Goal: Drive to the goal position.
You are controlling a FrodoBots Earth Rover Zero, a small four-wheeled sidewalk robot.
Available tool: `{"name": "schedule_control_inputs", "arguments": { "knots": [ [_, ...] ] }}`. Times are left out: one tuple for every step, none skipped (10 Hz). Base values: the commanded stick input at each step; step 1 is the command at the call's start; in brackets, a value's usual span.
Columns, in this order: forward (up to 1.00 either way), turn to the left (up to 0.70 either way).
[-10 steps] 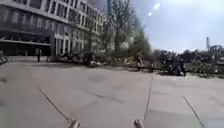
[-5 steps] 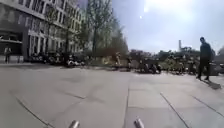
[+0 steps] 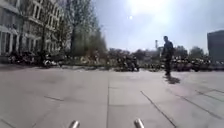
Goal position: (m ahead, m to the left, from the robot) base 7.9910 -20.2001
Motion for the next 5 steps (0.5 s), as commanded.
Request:
{"name": "schedule_control_inputs", "arguments": {
  "knots": [
    [0.0, -0.85],
    [0.0, -0.85],
    [0.0, -0.85],
    [0.0, -0.85],
    [0.0, -0.85]
  ]
}}
